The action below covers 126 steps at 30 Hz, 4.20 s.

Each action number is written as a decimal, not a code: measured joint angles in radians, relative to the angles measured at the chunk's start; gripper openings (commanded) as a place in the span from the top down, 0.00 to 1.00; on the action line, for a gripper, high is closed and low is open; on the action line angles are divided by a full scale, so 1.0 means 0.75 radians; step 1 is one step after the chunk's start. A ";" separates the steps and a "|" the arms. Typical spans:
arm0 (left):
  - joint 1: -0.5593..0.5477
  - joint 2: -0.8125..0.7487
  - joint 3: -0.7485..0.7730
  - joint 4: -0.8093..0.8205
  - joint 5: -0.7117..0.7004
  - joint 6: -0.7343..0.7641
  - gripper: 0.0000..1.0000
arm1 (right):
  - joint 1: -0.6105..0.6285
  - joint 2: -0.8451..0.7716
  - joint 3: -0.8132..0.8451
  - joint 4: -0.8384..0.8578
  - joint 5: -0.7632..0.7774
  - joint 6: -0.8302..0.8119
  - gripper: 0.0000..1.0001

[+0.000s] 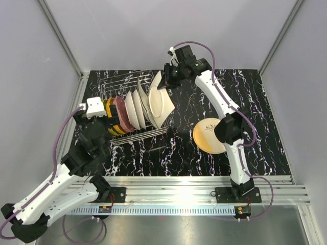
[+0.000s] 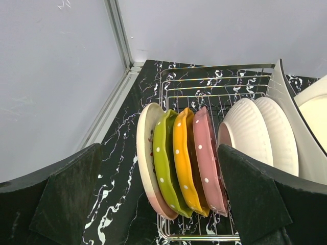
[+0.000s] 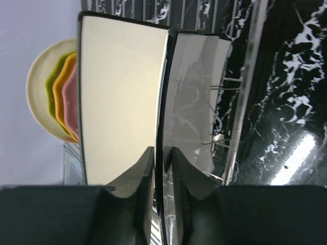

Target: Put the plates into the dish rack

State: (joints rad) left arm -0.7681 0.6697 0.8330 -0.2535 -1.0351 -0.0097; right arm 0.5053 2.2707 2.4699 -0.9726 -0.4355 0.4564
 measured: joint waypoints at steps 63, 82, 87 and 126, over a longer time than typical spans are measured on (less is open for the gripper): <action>0.002 0.000 0.016 -0.073 0.039 -0.056 0.01 | 0.365 -1.127 -1.990 0.221 1.058 0.201 0.47; 0.002 0.000 0.025 -0.090 0.077 -0.070 0.01 | 0.348 -0.821 -1.997 0.444 1.112 0.158 0.60; 0.002 0.000 0.025 -0.092 0.080 -0.072 0.01 | 0.330 -0.822 -2.004 0.491 1.112 0.134 0.60; 0.002 0.009 0.026 -0.095 0.091 -0.083 0.01 | 0.241 -0.869 -2.082 0.642 0.997 0.025 0.65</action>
State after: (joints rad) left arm -0.7666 0.6765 0.8528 -0.3244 -0.9668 -0.0723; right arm 0.6861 1.6188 0.9085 -0.4908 0.3126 0.4755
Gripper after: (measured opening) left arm 0.988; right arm 0.378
